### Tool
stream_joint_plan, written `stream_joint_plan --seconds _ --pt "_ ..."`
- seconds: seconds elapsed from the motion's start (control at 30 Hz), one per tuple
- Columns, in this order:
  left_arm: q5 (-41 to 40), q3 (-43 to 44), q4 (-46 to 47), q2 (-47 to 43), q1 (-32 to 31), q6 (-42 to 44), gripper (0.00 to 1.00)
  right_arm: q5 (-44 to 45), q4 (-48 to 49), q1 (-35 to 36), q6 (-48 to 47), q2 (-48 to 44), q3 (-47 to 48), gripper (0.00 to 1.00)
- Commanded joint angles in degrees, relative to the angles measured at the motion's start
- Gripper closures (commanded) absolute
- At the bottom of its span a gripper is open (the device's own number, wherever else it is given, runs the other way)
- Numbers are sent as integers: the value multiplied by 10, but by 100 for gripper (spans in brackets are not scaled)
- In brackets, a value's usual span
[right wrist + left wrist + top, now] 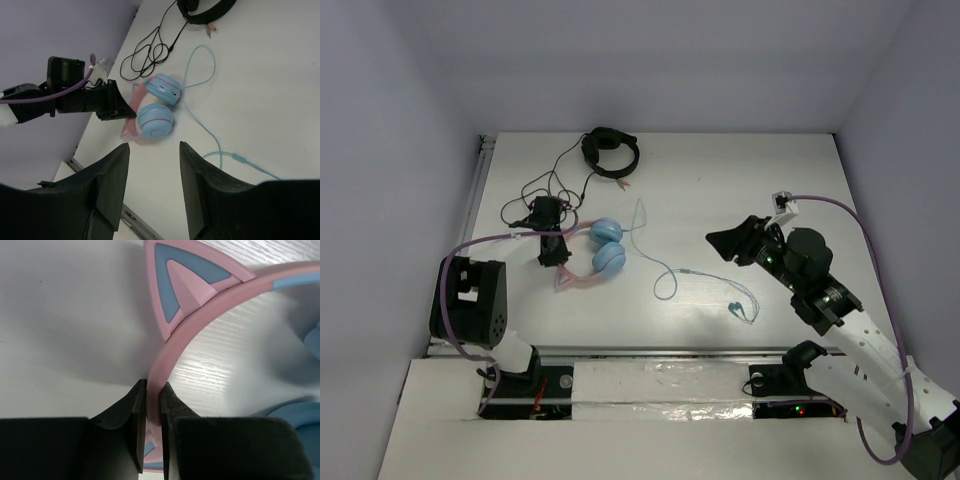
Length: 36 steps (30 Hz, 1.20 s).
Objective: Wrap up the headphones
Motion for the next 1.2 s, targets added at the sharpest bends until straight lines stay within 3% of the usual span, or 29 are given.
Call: stream_joint_plan --seconds 0.0,0.1,0.13,0.17,0.23,0.37,0.4,0.47,0.5,0.57,0.8,1.07,1.17 --pt "29 -6 -33 -26 -19 14 100 9 39 3 0 -9 -8 50" --pt "96 42 -73 -97 -46 21 100 7 48 3 -4 -8 -11 51" --pt "102 79 -83 -114 -54 21 100 0 55 3 -6 -10 -17 58" --pt "125 99 -93 -143 -61 22 100 -3 63 3 -7 -10 -18 76" --pt "141 160 -121 -162 -68 20 100 -23 68 3 -20 -2 -14 98" --pt "165 246 -157 -172 -73 29 100 -18 65 3 -37 23 3 100" --pt "175 257 -158 -171 -73 30 100 -18 70 3 -40 24 3 96" --pt "188 279 -153 -174 -73 30 100 -16 78 3 -49 23 4 55" --pt "210 285 -146 -174 -73 30 100 -21 88 3 -53 25 4 40" --pt "233 296 -136 -176 -73 24 100 -44 97 3 -73 31 5 21" --pt "306 328 -90 -185 -73 10 100 -130 178 3 -99 103 6 18" --pt "359 364 -61 -191 -73 -7 100 -63 227 3 -114 189 19 22" --pt "387 383 -52 -186 -73 -19 100 -90 254 3 -123 221 25 22"
